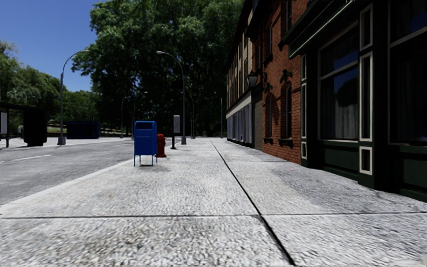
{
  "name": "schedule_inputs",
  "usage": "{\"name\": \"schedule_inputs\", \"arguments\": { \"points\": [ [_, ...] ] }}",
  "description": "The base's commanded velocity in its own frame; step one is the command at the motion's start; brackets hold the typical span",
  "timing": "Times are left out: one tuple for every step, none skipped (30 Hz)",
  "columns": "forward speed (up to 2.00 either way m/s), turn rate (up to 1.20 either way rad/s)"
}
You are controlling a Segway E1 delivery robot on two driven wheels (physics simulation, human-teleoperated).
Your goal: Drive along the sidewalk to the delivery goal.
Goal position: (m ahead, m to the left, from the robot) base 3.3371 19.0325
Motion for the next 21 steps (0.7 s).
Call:
{"name": "schedule_inputs", "arguments": {
  "points": [
    [2.00, 0.00],
    [2.00, 0.00],
    [2.00, 0.00],
    [2.00, 0.00],
    [2.00, 0.00],
    [2.00, 0.00],
    [2.00, 0.00],
    [2.00, 0.00],
    [2.00, 0.00],
    [2.00, 0.00],
    [2.00, 0.00],
    [2.00, 0.00],
    [2.00, 0.00],
    [2.00, 0.00],
    [2.00, 0.00],
    [2.00, 0.00],
    [2.00, 0.00],
    [2.00, 0.00],
    [2.00, 0.05],
    [2.00, 0.21],
    [2.00, 0.21]
  ]
}}
